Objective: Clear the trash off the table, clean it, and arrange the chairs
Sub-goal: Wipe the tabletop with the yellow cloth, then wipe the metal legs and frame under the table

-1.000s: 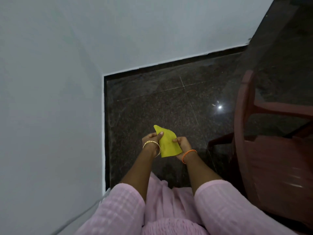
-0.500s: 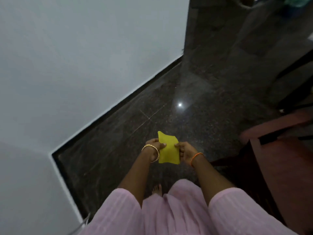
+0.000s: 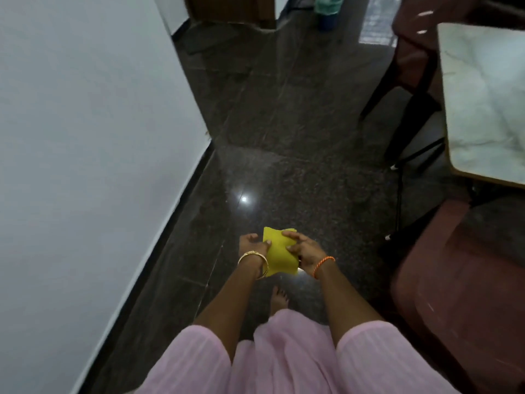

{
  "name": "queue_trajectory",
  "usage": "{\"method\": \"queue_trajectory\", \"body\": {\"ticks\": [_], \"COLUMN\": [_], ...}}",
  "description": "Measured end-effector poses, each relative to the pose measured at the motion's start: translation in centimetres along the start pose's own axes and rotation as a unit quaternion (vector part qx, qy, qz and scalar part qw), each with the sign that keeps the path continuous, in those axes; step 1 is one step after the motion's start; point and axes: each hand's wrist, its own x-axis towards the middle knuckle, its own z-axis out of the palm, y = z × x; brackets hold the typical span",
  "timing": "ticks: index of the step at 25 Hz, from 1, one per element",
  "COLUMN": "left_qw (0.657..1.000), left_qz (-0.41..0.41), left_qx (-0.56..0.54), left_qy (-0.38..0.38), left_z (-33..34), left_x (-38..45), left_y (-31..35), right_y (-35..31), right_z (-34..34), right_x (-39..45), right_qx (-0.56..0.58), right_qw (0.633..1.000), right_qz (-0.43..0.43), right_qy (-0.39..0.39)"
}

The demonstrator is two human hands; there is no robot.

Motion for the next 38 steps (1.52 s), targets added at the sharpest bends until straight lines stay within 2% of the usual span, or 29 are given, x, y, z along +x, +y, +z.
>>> {"method": "queue_trajectory", "body": {"ticks": [1,4,8,11,13,17,21,25,28,32,35,37,38], "left_qw": [0.999,0.982,0.961,0.952,0.935,0.886,0.849,0.784,0.757,0.693,0.681,0.651,0.630], "left_qz": [0.030,0.090,0.085,0.056,0.043,0.043,-0.007,-0.023,-0.002,0.052,0.059,0.058,0.054], "left_qx": [0.036,0.124,0.142,0.121,0.134,0.217,0.256,0.344,0.377,0.458,0.476,0.506,0.525], "left_qy": [-0.009,-0.106,-0.222,-0.277,-0.327,-0.409,-0.463,-0.517,-0.533,-0.554,-0.554,-0.563,-0.570], "left_z": [1.0,3.8,9.9,14.9,18.3,23.8,29.4,37.1,43.7,51.4,56.2,59.0,60.6], "left_x": [1.3,5.1,9.9,13.5,16.4,21.3,23.5,24.8,25.0,25.9,27.0,27.5,27.6], "left_y": [1.8,6.8,13.0,16.8,19.8,26.5,31.7,34.6,36.1,39.7,41.8,42.0,41.7], "right_y": [-1.7,-6.3,-12.3,-15.9,-18.3,-24.5,-29.2,-32.4,-34.3,-38.1,-41.1,-42.3,-42.5], "right_z": [0.0,-0.7,-2.7,-4.4,-5.2,-5.5,-8.7,-13.5,-16.6,-19.5,-22.0,-23.8,-24.9], "right_x": [0.9,2.8,5.9,9.8,13.0,17.7,19.9,22.5,24.9,27.6,28.7,29.4,30.0], "right_qx": [0.017,0.078,0.153,0.199,0.232,0.297,0.381,0.479,0.556,0.639,0.655,0.654,0.656], "right_qw": [1.000,0.996,0.987,0.976,0.962,0.918,0.855,0.792,0.761,0.706,0.678,0.658,0.634], "right_qz": [0.005,0.004,-0.040,-0.055,-0.056,-0.065,-0.082,-0.109,-0.118,-0.139,-0.141,-0.135,-0.126], "right_qy": [0.020,0.045,0.036,0.076,0.131,0.254,0.343,0.361,0.314,0.272,0.302,0.348,0.389]}}
